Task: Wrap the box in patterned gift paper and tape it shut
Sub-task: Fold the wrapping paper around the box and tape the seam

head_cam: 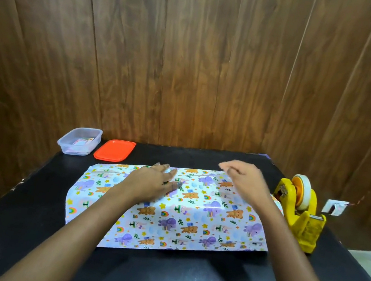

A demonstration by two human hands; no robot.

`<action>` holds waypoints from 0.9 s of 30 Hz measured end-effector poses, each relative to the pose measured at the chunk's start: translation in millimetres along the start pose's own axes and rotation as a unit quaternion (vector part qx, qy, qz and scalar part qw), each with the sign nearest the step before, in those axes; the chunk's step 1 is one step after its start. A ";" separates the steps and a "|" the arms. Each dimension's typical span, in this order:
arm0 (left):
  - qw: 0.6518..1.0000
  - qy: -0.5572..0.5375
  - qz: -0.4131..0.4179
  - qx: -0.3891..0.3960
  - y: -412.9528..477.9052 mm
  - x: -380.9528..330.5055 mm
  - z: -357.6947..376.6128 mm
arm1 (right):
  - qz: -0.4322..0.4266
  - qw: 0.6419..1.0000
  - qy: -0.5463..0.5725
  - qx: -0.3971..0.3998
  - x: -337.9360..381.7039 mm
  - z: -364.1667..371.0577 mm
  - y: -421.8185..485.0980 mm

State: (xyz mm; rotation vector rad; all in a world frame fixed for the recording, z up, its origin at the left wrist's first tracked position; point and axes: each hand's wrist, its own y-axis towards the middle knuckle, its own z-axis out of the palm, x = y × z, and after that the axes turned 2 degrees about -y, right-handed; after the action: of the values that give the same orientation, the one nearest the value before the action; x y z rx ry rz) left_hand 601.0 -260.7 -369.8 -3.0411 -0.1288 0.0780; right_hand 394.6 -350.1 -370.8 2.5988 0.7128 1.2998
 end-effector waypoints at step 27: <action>0.999 -0.035 -0.003 -0.021 5.9 3.8 15.4 | 0.374 0.895 0.166 -0.178 -97.6 -114.3 -29.9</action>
State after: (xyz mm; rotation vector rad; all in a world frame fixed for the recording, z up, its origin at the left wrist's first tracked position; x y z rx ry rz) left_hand 604.4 -264.7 -385.9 -3.0816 -0.1479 0.1836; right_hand 244.5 -379.1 -380.5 2.4170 -0.5456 1.8668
